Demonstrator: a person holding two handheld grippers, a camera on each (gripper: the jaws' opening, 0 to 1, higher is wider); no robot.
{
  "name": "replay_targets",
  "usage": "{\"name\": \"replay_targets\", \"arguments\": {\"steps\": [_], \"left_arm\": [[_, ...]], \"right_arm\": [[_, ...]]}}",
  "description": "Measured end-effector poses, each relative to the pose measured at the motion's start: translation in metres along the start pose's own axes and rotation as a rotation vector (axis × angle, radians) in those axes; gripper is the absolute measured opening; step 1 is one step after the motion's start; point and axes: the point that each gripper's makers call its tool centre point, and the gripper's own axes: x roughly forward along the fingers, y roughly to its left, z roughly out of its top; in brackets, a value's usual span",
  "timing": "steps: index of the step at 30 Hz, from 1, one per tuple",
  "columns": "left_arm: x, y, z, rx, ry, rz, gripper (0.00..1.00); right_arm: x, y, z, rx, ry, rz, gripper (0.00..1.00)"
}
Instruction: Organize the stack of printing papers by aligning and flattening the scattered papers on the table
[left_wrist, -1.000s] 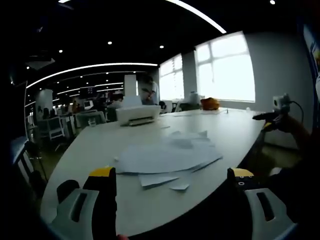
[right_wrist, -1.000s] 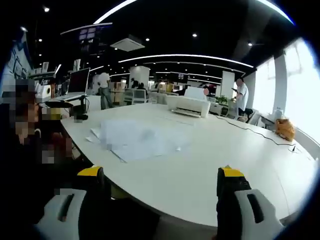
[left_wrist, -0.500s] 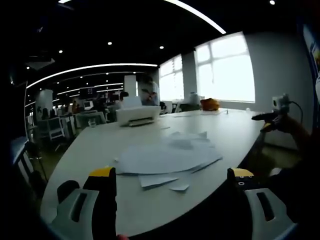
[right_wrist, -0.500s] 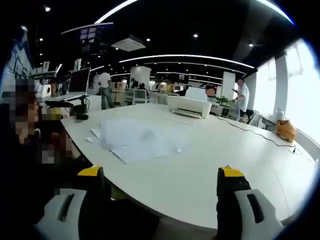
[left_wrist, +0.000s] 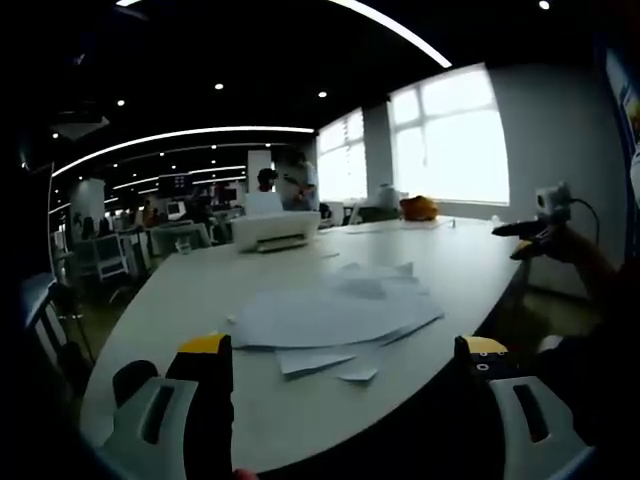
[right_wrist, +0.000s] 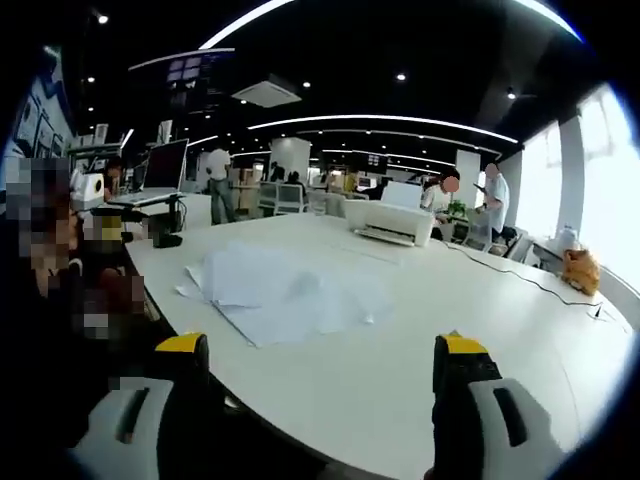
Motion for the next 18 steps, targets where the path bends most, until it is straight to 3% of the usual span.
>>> {"name": "replay_targets", "arguments": {"steps": [18], "left_arm": [[0.001, 0.0, 0.001, 0.005, -0.001, -0.005, 0.94]], "right_arm": [[0.036, 0.01, 0.021, -0.035, -0.014, 0.058, 0.87]]}}
